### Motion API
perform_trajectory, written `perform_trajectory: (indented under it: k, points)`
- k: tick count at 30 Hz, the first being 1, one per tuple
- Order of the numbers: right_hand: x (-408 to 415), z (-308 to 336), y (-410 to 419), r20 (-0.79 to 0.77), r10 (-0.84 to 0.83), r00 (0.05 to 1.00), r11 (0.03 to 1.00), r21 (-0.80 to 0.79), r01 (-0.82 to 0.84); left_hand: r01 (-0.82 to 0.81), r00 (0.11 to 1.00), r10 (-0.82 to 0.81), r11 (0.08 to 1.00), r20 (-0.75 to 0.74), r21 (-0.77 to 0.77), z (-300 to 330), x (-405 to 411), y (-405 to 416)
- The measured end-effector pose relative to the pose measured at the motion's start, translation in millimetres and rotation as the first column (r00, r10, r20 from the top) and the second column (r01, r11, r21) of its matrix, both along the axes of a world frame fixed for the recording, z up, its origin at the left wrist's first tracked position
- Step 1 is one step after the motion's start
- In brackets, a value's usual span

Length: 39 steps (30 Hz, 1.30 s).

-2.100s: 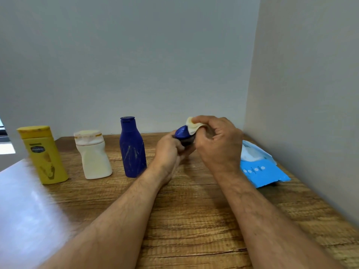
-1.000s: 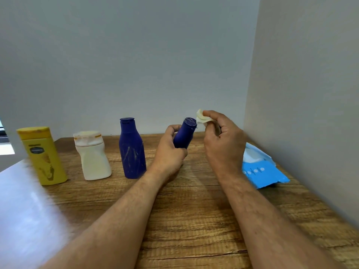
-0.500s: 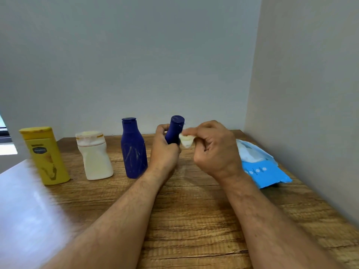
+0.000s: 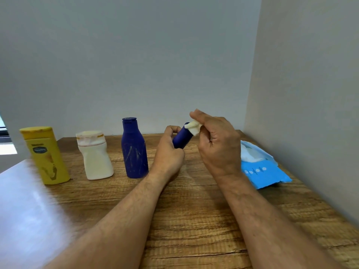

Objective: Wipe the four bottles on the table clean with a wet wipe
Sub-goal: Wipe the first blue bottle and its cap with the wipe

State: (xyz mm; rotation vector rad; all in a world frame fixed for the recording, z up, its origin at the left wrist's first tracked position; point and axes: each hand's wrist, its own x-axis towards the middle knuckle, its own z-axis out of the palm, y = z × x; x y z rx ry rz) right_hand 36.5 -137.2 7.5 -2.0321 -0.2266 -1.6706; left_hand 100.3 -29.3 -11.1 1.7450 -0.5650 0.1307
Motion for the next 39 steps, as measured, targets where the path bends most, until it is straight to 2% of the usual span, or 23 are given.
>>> perform_trajectory:
  k: [4, 6, 9, 11, 16, 21, 26, 30, 36, 39]
  points:
    - [-0.2, 1.6, -2.3, 0.045, -0.048, 0.998, 0.984, 0.176, 0.040, -0.012, 1.000, 0.012, 0.999, 0.007, 0.039, -1.2, 2.0, 0.5]
    - [0.2, 1.0, -3.3, -0.004, -0.037, 0.999, 0.989, 0.145, 0.037, -0.009, 1.000, 0.009, 0.999, 0.002, 0.046, -2.2, 2.2, -0.7]
    - [0.3, -2.2, 2.0, -0.101, -0.005, 0.995, 1.000, 0.004, 0.006, -0.009, 1.000, 0.009, 1.000, -0.009, -0.008, -4.7, 5.0, -0.9]
    - [-0.2, -3.5, 2.6, -0.114, 0.004, 0.993, 0.999, -0.035, -0.008, -0.017, 1.000, 0.017, 0.999, -0.012, -0.039, -6.4, 8.1, -0.1]
    - [-4.0, -3.8, -3.7, -0.121, 0.012, 0.993, 1.000, -0.014, -0.014, -0.022, 1.000, 0.022, 1.000, -0.020, -0.014, -7.0, 10.0, -0.4]
    - [-4.4, -1.9, 0.3, -0.168, 0.032, 0.985, 0.999, -0.015, -0.035, -0.013, 0.997, 0.010, 0.999, 0.073, 0.038, -9.0, 10.2, -2.1]
    - [-3.0, -2.0, 0.3, -0.196, 0.013, 0.980, 0.999, 0.046, -0.004, -0.041, 0.999, 0.041, 0.999, -0.009, -0.026, -6.0, 8.1, -2.6]
    - [-7.8, -1.1, -2.1, -0.165, 0.024, 0.986, 1.000, -0.004, -0.025, -0.051, 0.998, 0.049, 0.998, -0.034, -0.047, -6.2, 9.3, -0.5]
    - [-4.9, 3.2, 0.3, -0.009, 0.023, 1.000, 0.982, 0.190, -0.021, -0.046, 0.999, 0.046, 0.999, -0.030, 0.003, -3.1, 4.4, -1.5]
    - [-2.7, 2.8, -3.0, -0.037, 0.045, 0.998, 0.979, 0.202, -0.036, -0.036, 0.999, 0.036, 0.999, -0.027, 0.015, -2.7, 3.0, -2.2]
